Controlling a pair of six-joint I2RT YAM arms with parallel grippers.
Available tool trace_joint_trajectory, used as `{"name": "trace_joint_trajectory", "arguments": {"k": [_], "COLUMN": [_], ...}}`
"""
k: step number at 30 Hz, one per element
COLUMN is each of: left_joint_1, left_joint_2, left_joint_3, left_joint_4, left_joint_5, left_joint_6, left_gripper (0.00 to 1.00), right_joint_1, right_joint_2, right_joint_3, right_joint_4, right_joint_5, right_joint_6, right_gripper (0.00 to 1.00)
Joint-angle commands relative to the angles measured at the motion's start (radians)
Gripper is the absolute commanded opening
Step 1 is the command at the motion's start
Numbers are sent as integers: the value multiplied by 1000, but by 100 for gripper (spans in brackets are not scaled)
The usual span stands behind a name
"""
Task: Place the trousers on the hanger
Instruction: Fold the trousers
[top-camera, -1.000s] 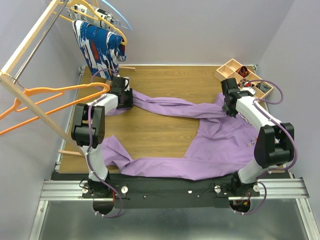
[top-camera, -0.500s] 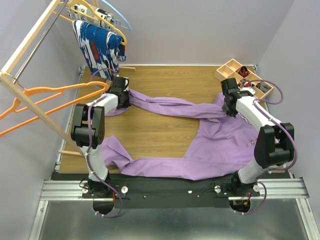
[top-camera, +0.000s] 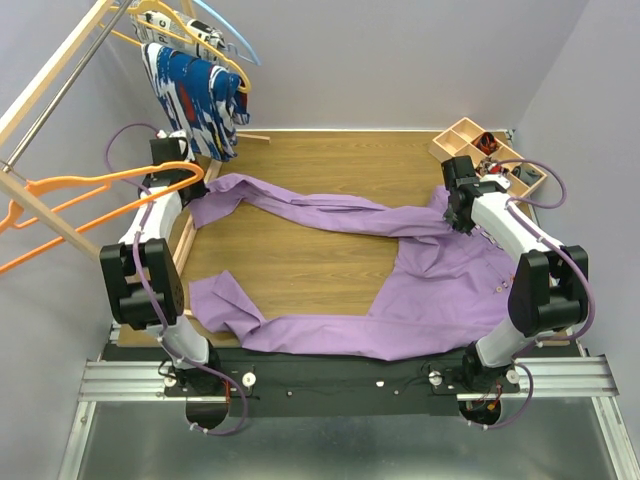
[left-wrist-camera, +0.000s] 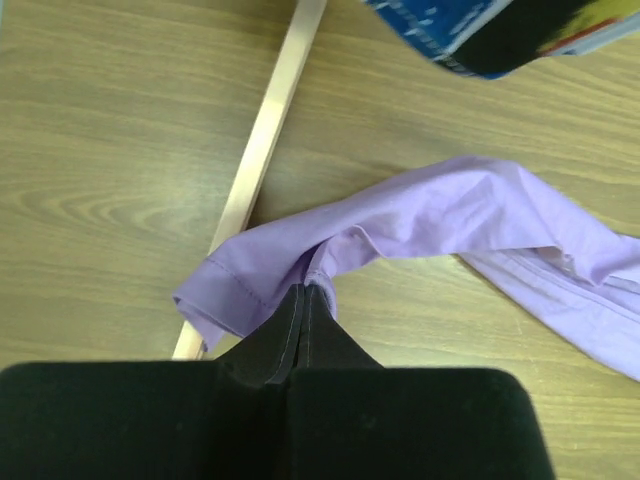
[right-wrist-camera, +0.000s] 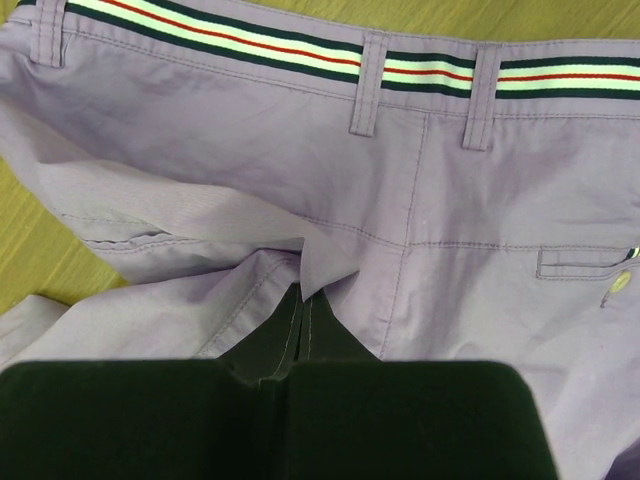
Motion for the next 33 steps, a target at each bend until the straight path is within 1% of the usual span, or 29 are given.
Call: {"name": "trace_joint_trajectory", "arguments": {"k": [1,7,9,15,18,23,26,29,31,32,33], "left_joint_1": [47,81,80,87,89,93,103,106,112,115,118], "left_joint_2": [52,209,233,295,344,414,440,460,485,490,491], "left_joint_3": [114,280,306,388,469,607,648,670,691,713,716], "left_joint_4": [8,1,-2,-10,-33,-67,-71,-73,-105,-114,-120], "left_joint_5": [133,178,189,141,140,162,172,160,144,140,123], "left_joint_6": [10,14,14,21,28,-8,-30,-35,-27,-24,-22], "left_gripper": [0,0,0,0,0,0,0,0,0,0,0], "right_joint_1": [-6,-6,-6,-6,-5,-2,18,38,60,67,86], "right_joint_2": [-12,-26,-31,-38,-31,-38,-63,-83,-89,-95,-97], "right_joint_3": [-10,-28,-31,-38,-39,-64,-99,-126,-151,-159,-169], "right_joint_4": [11,11,11,11,12,41,83,123,146,178,192], "right_joint_5": [5,2,0,-12,-17,-24,-36,-85,-150,-182,-241], "right_joint_6": [-4,-10,-9,-10,-18,-62,-119,-177,-209,-257,-275], "right_gripper": [1,1,1,1,1,1,1,1,1,1,1]}}
